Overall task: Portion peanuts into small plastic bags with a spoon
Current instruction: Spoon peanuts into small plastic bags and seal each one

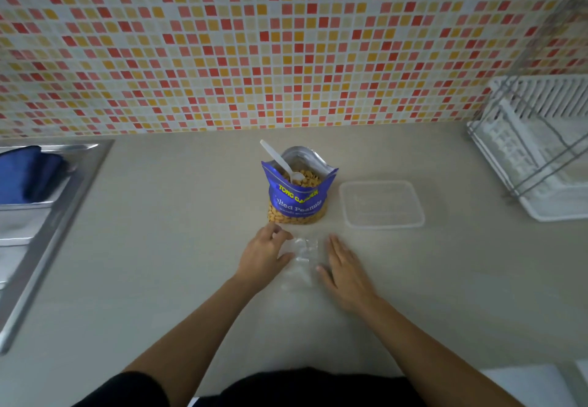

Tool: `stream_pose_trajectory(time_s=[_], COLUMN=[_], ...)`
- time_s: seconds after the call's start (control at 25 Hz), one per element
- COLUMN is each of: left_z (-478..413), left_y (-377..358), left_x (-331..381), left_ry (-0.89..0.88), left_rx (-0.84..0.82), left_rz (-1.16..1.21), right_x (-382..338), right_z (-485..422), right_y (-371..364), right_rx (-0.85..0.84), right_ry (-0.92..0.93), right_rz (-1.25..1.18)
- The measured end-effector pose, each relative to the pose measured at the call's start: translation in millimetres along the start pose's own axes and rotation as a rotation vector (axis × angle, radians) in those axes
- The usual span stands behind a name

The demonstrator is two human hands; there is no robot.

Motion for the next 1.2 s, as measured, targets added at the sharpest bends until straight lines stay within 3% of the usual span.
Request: stream_pose_trajectory(time_s=[0.2, 0.28, 0.36, 0.48, 0.64, 0.84, 1.04, 1.2], left_z=[-8.9, -10.1, -10.5, -11.5, -13.5, -22.0, -24.7, -29.3], left_y=[-0.6, 8.4, 28.0, 65.3, 110.3, 138.5, 136.7, 135.5], left_x=[10.7, 17.9, 27.2, 26.4, 25.7, 25.3, 24.1, 27.0], left_ry=[-0.044, -0.091, -0.093, 0.069, 0.213, 0.245, 0.317, 0.302], left_rx=[-0.045, -0.049, -0.061, -0.059, -0.017, 0.027, 0.012, -0.013], left_rz=[-0.077, -0.022, 0.165, 0.458, 0.897, 0.761, 0.887, 0.808], right_x=[1.1, -4.2, -15.0, -33.6, -48.1, -66.7, -71.0, -68.2], right_z=[4.6, 6.5, 9.8, 13.6, 4.9, -11.2, -14.1, -14.3], right_y=[-4.6, 0.6, 11.1, 42.8, 99.2, 140.7, 151.4, 157.1], right_rx=[-0.008, 0.014, 0.055, 0.237, 0.377, 0.259, 0.191, 0.162], right_ry=[-0.031, -0.009, -0.027, -0.066, -0.034, 0.050, 0.080, 0.100], right_rz=[0.055, -0.042, -0.367, -0.957, -1.283, -1.230, -1.140, -1.200])
Point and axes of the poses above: each hand's wrist, its own z-axis away from the middle knuckle, its own y-axis out of the back of the hand, x = y × z, the point moved 9 cm from there along -z, towards the middle knuckle, and after that the axes turned 8 degrees about -z, right-handed, at the moved point
